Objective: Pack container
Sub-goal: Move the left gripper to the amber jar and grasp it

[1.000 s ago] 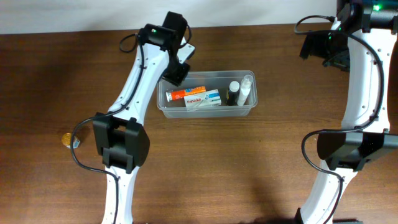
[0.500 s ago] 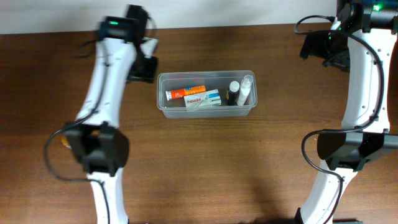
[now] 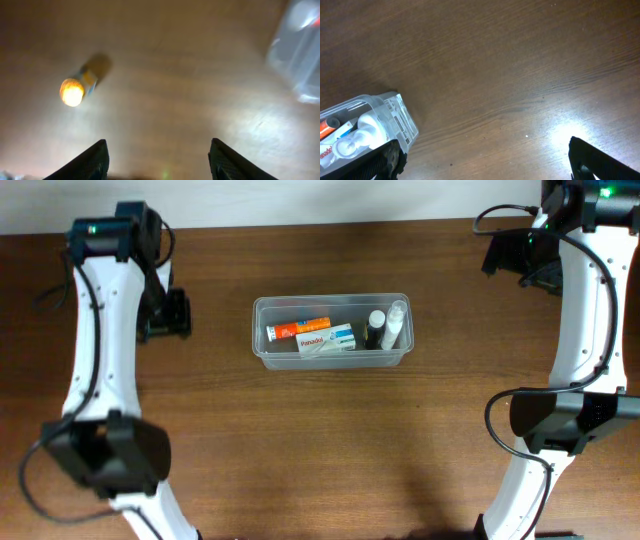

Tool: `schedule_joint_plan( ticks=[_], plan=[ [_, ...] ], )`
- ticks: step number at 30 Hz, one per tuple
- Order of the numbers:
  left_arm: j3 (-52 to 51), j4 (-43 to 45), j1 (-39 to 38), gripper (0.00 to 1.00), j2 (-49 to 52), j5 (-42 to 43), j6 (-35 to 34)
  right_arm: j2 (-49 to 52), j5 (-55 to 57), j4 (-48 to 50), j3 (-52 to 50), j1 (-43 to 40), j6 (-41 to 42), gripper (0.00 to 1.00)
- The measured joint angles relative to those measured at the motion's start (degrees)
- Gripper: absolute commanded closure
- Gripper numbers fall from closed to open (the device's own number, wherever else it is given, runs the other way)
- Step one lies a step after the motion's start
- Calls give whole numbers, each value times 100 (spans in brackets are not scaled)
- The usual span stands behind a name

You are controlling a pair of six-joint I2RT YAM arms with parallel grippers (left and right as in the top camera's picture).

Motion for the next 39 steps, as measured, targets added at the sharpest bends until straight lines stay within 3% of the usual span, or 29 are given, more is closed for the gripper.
schedule_joint_plan(
  ticks=[2,7,13,22,39],
  plan=[
    [-525,46,-11,28,-490,-313,-251,0,0,0,0,0,-4,2],
    [-1934,929,83,1,-2037,-848,-774,0,2,4,0,0,0,2],
    [-3659,2337,935,0,-3176,-837,-962,0,0,2,0,0,0,2],
    [-4918,3659,2052,1,-2649,-94,-1019,0,2,2,0,0,0,2],
    [-4922,4306,2120,1,-1003,199,-1019,0,0,2,0,0,-4,2]
  ],
)
